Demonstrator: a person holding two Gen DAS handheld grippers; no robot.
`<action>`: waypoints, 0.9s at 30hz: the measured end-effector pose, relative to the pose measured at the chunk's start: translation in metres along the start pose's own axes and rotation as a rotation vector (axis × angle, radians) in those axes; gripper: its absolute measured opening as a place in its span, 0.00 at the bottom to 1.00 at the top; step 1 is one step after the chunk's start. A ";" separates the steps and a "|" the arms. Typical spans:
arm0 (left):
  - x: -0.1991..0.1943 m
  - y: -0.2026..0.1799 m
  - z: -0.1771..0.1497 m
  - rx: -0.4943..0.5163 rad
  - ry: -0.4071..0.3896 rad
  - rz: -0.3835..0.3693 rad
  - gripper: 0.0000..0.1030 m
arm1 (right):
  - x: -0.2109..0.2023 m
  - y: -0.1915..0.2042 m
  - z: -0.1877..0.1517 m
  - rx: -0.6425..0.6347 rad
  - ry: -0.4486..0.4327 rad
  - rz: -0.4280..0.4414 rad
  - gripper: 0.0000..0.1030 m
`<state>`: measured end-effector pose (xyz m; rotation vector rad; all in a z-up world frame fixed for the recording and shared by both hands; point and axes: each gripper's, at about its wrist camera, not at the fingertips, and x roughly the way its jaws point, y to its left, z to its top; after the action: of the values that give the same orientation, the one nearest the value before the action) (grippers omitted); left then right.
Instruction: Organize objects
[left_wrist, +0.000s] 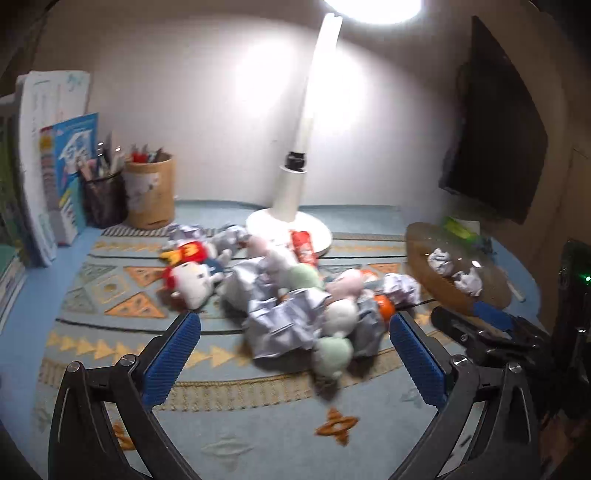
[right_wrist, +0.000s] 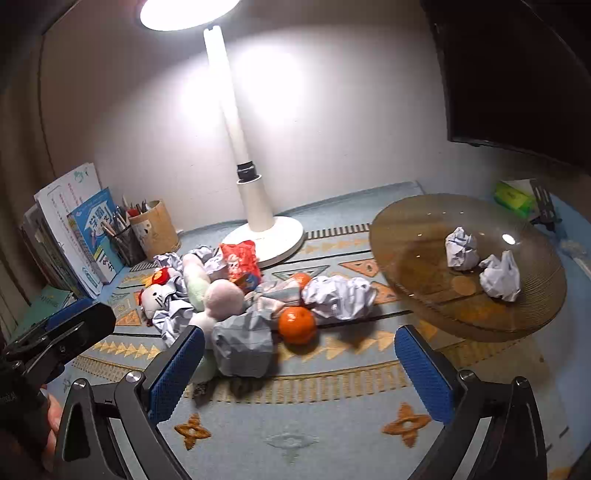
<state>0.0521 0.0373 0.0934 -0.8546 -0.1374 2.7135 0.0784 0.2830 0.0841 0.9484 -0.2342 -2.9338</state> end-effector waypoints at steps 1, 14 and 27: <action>0.004 0.011 -0.006 0.005 -0.007 0.051 0.99 | 0.004 0.008 -0.004 -0.004 -0.015 -0.007 1.00; 0.023 0.040 -0.035 -0.035 0.024 0.083 0.99 | 0.032 0.045 -0.025 -0.100 -0.132 -0.241 1.00; 0.034 0.006 -0.013 0.277 0.114 -0.018 0.95 | 0.059 0.024 -0.032 -0.036 0.100 0.037 0.63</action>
<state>0.0315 0.0423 0.0635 -0.9146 0.2484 2.5773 0.0494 0.2498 0.0279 1.0702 -0.1916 -2.8377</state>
